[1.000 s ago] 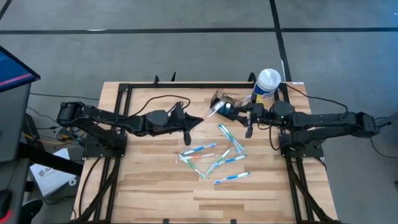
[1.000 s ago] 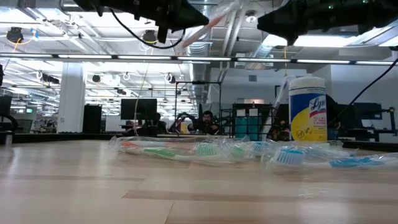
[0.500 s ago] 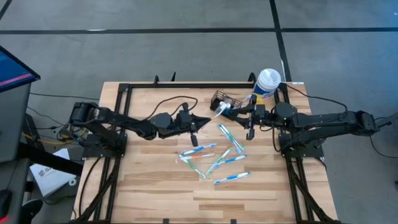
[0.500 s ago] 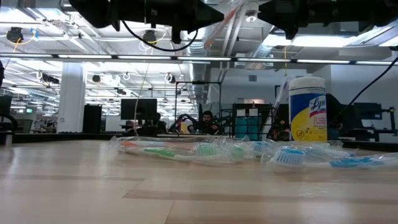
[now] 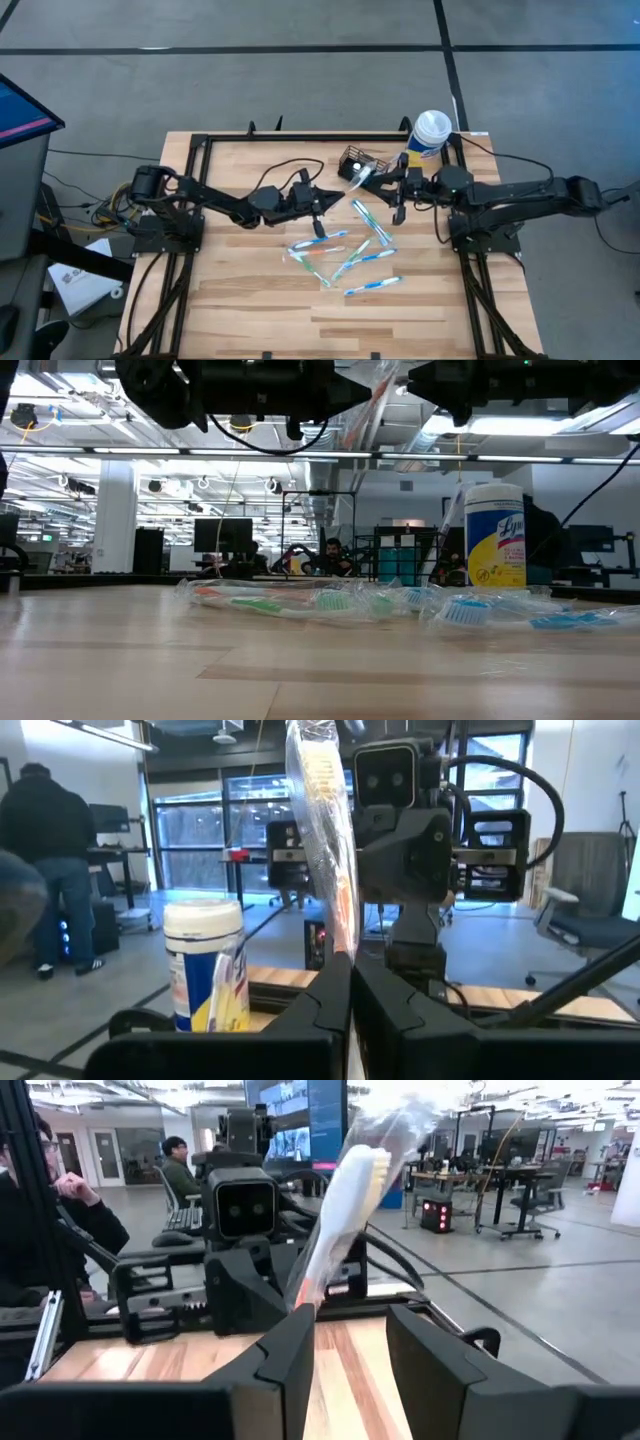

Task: Pick & Place toothbrushing station
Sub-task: Put the orange toothbrush into the mesh organizer

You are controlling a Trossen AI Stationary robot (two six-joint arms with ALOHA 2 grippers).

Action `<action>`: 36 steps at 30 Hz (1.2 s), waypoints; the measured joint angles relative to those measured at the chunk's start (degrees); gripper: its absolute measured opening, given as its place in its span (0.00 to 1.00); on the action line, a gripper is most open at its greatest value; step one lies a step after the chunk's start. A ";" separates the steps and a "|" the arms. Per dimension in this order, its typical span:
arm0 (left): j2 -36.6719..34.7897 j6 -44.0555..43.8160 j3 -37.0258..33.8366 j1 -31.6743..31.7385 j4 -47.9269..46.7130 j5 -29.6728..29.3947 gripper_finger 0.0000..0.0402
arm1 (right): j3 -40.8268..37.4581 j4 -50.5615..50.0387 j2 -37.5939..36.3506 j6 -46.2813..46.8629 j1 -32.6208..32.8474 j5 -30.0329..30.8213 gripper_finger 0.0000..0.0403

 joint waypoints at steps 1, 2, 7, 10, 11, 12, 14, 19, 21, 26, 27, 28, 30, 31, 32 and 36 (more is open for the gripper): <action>0.18 0.12 0.00 0.00 0.09 0.00 0.00 | 0.00 1.23 1.34 -0.02 0.00 -0.57 0.29; 0.25 0.62 0.00 0.01 0.01 0.00 0.00 | 0.00 2.42 2.59 -0.02 -0.02 -1.38 0.29; 0.09 1.27 0.00 0.00 -0.22 0.00 0.00 | 0.00 9.74 7.21 -0.28 -0.73 -2.65 0.29; -0.21 1.34 0.00 -0.04 0.03 0.00 0.00 | 0.02 11.25 7.78 -0.28 -1.35 -2.65 0.29; -0.21 1.54 0.00 -0.02 -0.04 0.00 0.00 | 0.02 11.66 7.74 -0.24 -1.34 -2.67 0.29; -0.21 1.98 0.00 -0.02 -0.08 0.00 0.00 | 0.01 12.67 7.75 -0.09 -1.30 -2.96 0.29; -0.21 2.47 0.00 0.00 -0.07 0.00 0.00 | 0.04 13.98 7.69 0.07 -1.29 -4.95 0.29; -0.21 2.51 0.00 0.00 -0.13 0.01 0.00 | 0.04 15.57 8.55 1.56 -1.29 -5.53 0.29; -0.21 2.51 0.00 0.00 -0.14 0.02 0.00 | 0.04 16.78 9.59 2.25 -1.34 -5.52 0.29; -0.21 2.51 0.00 0.00 -0.15 0.02 0.00 | 0.09 20.23 12.78 2.93 -2.49 -5.54 0.29; -0.21 2.54 0.00 0.00 -0.19 0.00 0.00 | 0.14 20.31 13.11 3.08 -2.73 -5.55 0.28; -0.21 2.54 0.00 0.02 -0.19 0.00 0.00 | 0.29 20.29 13.24 3.15 -2.94 -5.54 0.26; -0.21 2.54 0.00 0.02 -0.16 0.00 0.00 | 0.69 20.47 13.34 3.16 -3.13 -6.27 0.22; -0.21 2.54 0.00 0.02 -0.24 0.01 0.00 | 0.72 20.45 13.18 3.19 -3.13 -7.43 0.19; -0.21 2.54 0.00 0.02 -0.42 0.02 0.00 | 0.72 20.34 12.95 3.18 -3.18 -8.54 0.16; -0.21 2.56 0.02 0.02 -0.20 0.34 0.00 | 0.72 20.16 11.86 2.92 -3.15 -12.20 0.03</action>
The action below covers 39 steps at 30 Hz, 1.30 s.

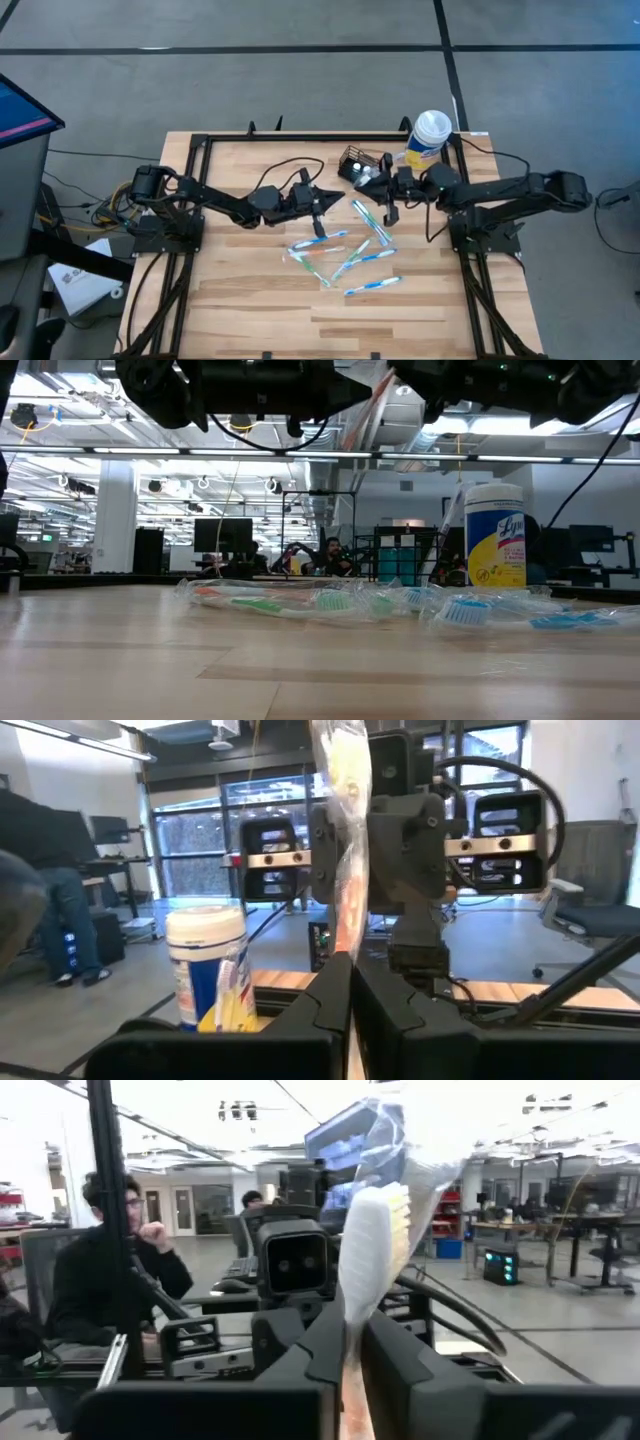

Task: Pick & Place toothbrushing station
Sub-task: Put the orange toothbrush into the mesh organizer

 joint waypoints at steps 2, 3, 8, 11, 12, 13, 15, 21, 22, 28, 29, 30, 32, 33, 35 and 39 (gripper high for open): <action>0.00 -0.02 0.05 0.00 -0.02 0.02 0.01 | 0.00 -0.42 -0.42 -0.18 -0.01 -0.58 0.03; 0.00 -0.02 0.05 -0.03 -0.04 0.00 0.01 | 0.00 -0.55 -0.55 -0.19 0.00 -0.62 0.03; -0.20 -0.02 0.05 -0.37 -0.51 -0.32 0.03 | 0.00 -1.82 -0.76 -1.26 0.00 -0.65 0.02; -0.45 -0.02 0.05 -0.37 -0.29 -0.34 0.06 | 0.00 -2.69 -0.78 -1.65 -0.14 -0.63 0.01; -0.85 -0.02 -0.03 -0.32 -0.76 -0.33 0.07 | 0.00 -3.01 -0.76 -1.59 -0.37 -0.64 0.01; -1.14 -0.04 -0.13 -0.33 -0.61 -0.37 0.08 | 0.00 -3.31 -0.76 -1.33 -0.70 -0.68 0.01; -1.40 -0.02 -0.03 -0.33 -0.04 -0.35 0.11 | 0.00 -4.90 -1.18 -0.88 -1.51 -0.70 0.01; -2.04 -0.04 -0.06 -0.33 -0.82 -0.36 0.17 | -0.04 -10.18 -4.28 -0.69 -3.89 -0.55 0.00; -2.03 -0.04 -0.06 -0.33 -1.06 -0.34 0.18 | -0.01 -10.62 -4.99 -1.10 -4.03 -0.53 0.00; -1.99 -0.37 -0.08 -0.44 -3.37 -0.34 0.19 | 0.00 -19.71 -10.16 -2.41 -6.23 2.23 0.00; -1.99 -0.50 -0.06 -0.44 -3.29 -0.34 0.19 | 0.00 -21.05 -10.87 -2.47 -6.62 2.77 0.00; -1.99 -0.58 -0.06 -0.44 -3.37 -0.34 0.19 | -0.01 -22.41 -11.56 -2.60 -7.11 3.35 0.00; -1.99 -0.66 -0.06 -0.44 -3.45 -0.34 0.19 | -0.60 -23.43 -12.90 -3.25 -7.89 4.06 0.00; -1.99 -0.64 -0.06 -0.46 -3.40 -0.34 0.19 | -1.11 -23.42 -13.56 -3.38 -8.33 4.22 0.00; -1.99 -0.66 -0.06 -0.64 -3.46 -0.34 0.19 | -2.36 -23.69 -14.89 -3.40 -9.26 4.39 0.00; -1.99 -0.66 -0.06 -0.70 -3.46 -0.34 0.19 | -4.09 -24.51 -16.82 -3.36 -11.12 5.73 0.00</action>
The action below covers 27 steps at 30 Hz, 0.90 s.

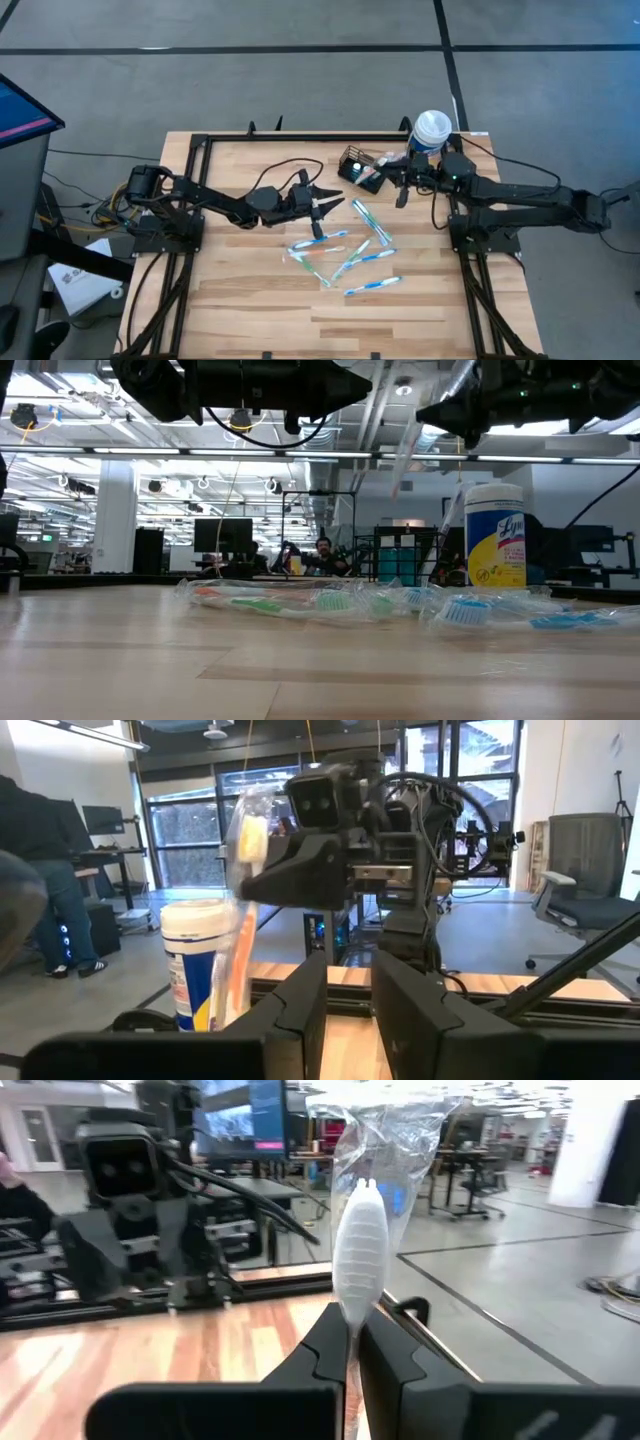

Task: Pick & Place toothbrushing station
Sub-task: Put the orange toothbrush into the mesh organizer

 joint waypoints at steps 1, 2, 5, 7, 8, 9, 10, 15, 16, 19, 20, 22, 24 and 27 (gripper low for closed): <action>0.00 0.00 0.00 0.00 0.02 0.00 0.19 | -0.57 0.08 -0.42 0.26 -0.52 0.16 0.00; 0.00 0.00 -0.01 0.00 0.02 0.00 0.19 | -1.11 0.03 -0.81 0.41 -1.17 0.28 0.00; 0.00 0.00 0.00 0.00 0.01 0.01 0.19 | -2.60 -0.35 -1.92 1.36 -3.17 0.46 0.00; 0.00 0.00 0.00 0.00 0.02 0.00 0.19 | -2.92 -1.48 -2.41 1.47 -4.39 0.61 0.00; 0.00 0.00 0.00 0.00 0.02 0.00 0.19 | -3.07 -1.80 -2.52 1.47 -4.84 1.16 0.00; 0.00 0.00 0.00 0.00 0.01 0.00 0.19 | -3.15 -1.85 -2.49 1.47 -5.28 1.62 0.00; 0.00 0.00 -0.02 0.00 0.02 0.02 0.19 | -3.21 -2.11 -2.48 1.47 -5.77 1.74 0.00; 0.00 0.00 0.00 0.00 0.00 0.00 0.19 | -3.21 -3.22 -2.48 1.49 -8.24 1.86 0.00; 0.00 0.00 -0.01 0.00 0.00 0.01 0.19 | -3.21 -3.70 -2.45 1.51 -8.70 1.86 0.00; 0.00 0.00 0.00 0.00 0.00 0.00 0.19 | -3.21 -5.26 -2.44 1.55 -9.84 1.88 0.00; 0.00 0.00 -0.01 0.00 0.00 0.00 0.19 | -3.21 -5.58 -2.44 1.73 -10.20 1.86 0.00; 0.00 0.00 0.00 0.00 0.00 0.01 0.19 | -3.21 -5.66 -2.44 1.71 -10.89 1.87 0.00; 0.00 0.00 0.00 0.00 0.00 0.02 0.19 | -3.21 -5.73 -2.44 1.68 -11.54 1.88 0.00; 0.00 0.00 0.00 0.00 0.00 0.02 0.19 | -3.21 -5.84 -2.44 1.67 -12.43 1.87 0.00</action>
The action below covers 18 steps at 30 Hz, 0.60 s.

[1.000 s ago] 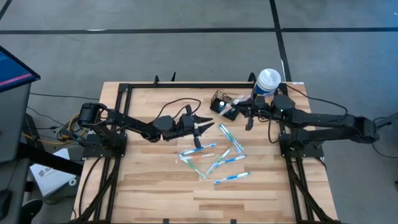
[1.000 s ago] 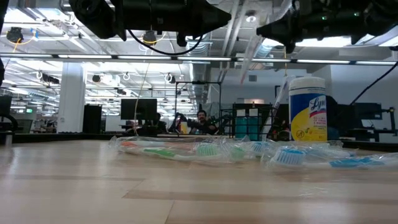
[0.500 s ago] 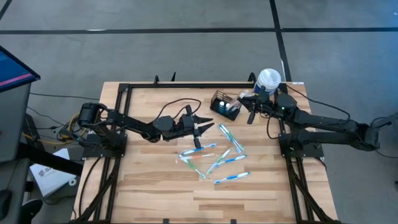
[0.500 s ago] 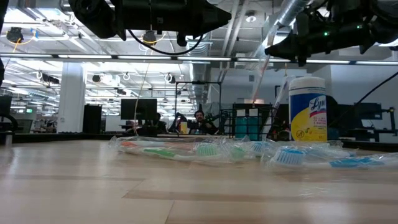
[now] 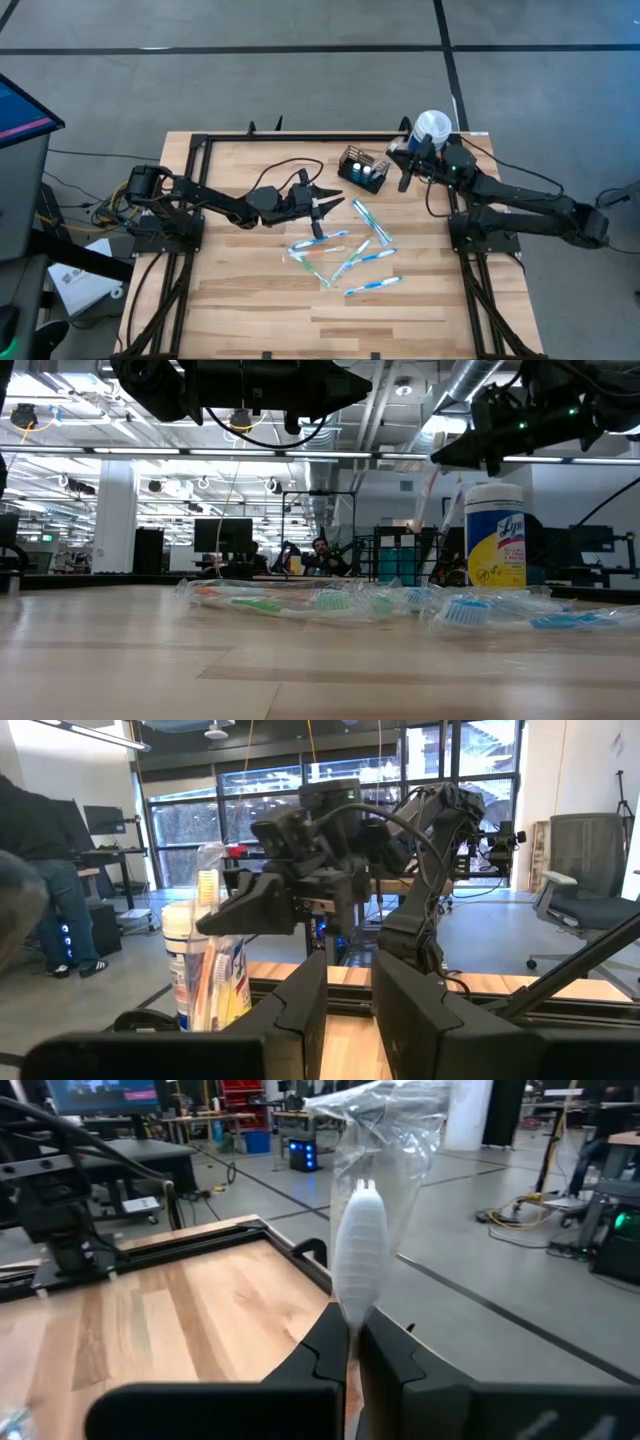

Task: Pick & Place toothbrushing station
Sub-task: Put the orange toothbrush into the mesh organizer

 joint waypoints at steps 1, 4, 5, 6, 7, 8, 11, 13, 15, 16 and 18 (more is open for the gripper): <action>0.00 0.00 0.00 0.00 0.00 -0.02 0.19 | 0.00 0.00 0.00 -0.02 -0.28 -0.01 0.00; 0.00 0.07 0.00 0.00 -0.02 -0.02 0.19 | 0.00 0.00 0.00 -0.04 -0.91 -0.02 0.00; 0.00 0.09 0.00 0.00 -0.02 -0.01 0.19 | 0.00 -0.04 0.00 -0.06 -1.03 -0.01 0.00; 0.00 0.11 0.00 0.00 -0.02 -0.02 0.19 | 0.00 -0.15 0.00 -0.11 -1.23 -0.01 0.00; 0.00 0.13 0.00 0.00 -0.02 -0.02 0.19 | 0.00 -0.38 0.00 -0.21 -1.28 -0.01 0.00; 0.00 0.17 0.00 0.00 -0.02 -0.02 0.19 | 0.07 -0.88 0.00 -0.34 -1.41 -0.01 0.00; 0.00 0.17 0.00 0.00 -0.04 -0.02 0.19 | 1.48 -4.50 0.00 -0.65 -1.98 0.08 0.00; 0.00 0.17 0.00 0.00 -0.21 -0.02 0.19 | 2.71 -6.70 0.00 -1.14 -2.02 0.86 0.00; 0.00 0.17 0.00 0.00 -0.26 -0.02 0.19 | 3.69 -7.93 0.00 -2.03 -1.96 0.84 0.00; 0.00 0.17 0.00 0.00 -0.25 -0.01 0.19 | 4.09 -8.24 0.00 -2.17 -1.95 0.84 0.00; 0.00 0.17 0.00 0.00 -0.36 -0.02 0.19 | 4.81 -9.22 0.00 -2.19 -1.99 0.86 0.00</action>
